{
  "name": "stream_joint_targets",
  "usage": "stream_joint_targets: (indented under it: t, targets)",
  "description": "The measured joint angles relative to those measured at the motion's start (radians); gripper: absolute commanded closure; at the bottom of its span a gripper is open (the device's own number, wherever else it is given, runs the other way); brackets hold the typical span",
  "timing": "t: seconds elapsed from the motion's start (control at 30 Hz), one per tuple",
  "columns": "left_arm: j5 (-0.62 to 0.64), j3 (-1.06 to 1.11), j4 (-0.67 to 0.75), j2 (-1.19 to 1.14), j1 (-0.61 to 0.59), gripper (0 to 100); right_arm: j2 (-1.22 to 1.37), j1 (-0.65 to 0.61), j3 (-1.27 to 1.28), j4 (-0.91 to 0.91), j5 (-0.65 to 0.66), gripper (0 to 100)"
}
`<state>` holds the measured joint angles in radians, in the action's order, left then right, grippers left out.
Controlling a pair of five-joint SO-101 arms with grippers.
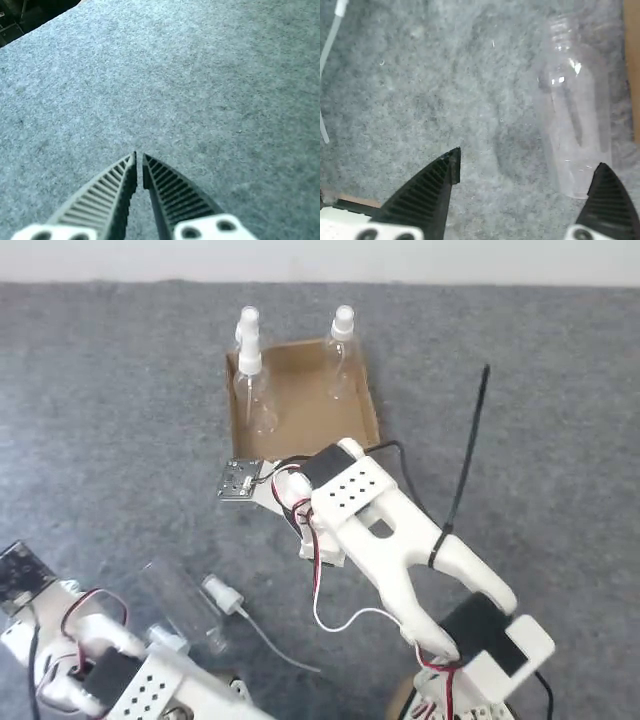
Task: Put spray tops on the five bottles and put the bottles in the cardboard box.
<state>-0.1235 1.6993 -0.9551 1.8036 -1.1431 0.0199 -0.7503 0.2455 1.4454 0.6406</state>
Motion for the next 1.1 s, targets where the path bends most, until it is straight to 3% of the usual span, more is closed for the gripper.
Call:
stream_joint_targets:
  t: [0.13,0.7,1.1]
  targets:
    - [0.000,0.000,0.000,0.000,0.000,99,-0.011,-0.002,0.000,0.002,0.000,64.2]
    - [0.000,0.000,0.000,0.000,0.000,99,0.035,0.025,0.115,-0.325,0.097,64.6]
    - [0.000,0.000,0.000,0.000,0.000,99,0.195,0.029,0.043,-0.330,0.098,82.6]
